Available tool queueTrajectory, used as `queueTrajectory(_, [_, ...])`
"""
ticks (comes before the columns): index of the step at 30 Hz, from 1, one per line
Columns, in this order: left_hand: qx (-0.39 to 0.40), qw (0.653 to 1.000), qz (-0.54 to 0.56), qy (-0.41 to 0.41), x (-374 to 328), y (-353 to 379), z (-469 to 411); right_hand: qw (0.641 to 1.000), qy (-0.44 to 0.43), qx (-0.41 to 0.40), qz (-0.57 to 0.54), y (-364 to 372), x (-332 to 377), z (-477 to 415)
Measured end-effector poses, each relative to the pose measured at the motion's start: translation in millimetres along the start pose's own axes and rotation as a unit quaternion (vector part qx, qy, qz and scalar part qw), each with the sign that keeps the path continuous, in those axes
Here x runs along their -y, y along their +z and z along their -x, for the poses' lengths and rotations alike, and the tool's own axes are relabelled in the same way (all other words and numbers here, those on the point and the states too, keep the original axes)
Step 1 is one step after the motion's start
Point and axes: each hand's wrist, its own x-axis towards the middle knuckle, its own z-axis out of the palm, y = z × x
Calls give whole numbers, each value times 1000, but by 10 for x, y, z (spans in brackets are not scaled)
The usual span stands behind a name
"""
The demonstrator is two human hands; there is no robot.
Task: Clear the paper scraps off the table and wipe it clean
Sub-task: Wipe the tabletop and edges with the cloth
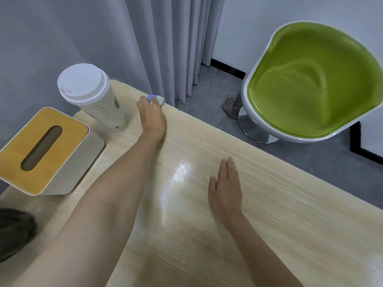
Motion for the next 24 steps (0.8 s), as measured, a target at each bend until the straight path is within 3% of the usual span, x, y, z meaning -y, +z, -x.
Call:
queueTrajectory(3, [111,993,43,17,-149,275,389,998,54,-19,1,-32,-78,70])
queueTrajectory(6, [235,963,24,127,-275,488,1179,993,119,-16,-16,-30,-144,144])
queueTrajectory(9, [338,903,-24,265,-258,417,1806,989,146,-13,-24,17,-140,231])
queueTrajectory(10, [336,889,-44,309,-209,309,1843,989,143,-15,-25,35,-120,262])
queueTrajectory(12, [289,908,-32,300,-25,135,1571,992,123,-19,-8,60,-62,317])
queueTrajectory(14, [175,961,-30,214,142,-148,1133,994,105,-20,1,72,0,364])
queueTrajectory(16, [74,988,-34,129,356,-413,710,995,95,-11,-4,79,48,416])
queueTrajectory(20, [53,983,-143,105,701,-584,509,997,81,-2,-17,114,77,550])
queueTrajectory(24, [72,986,-79,130,667,-355,1083,996,88,-4,-26,133,-4,680])
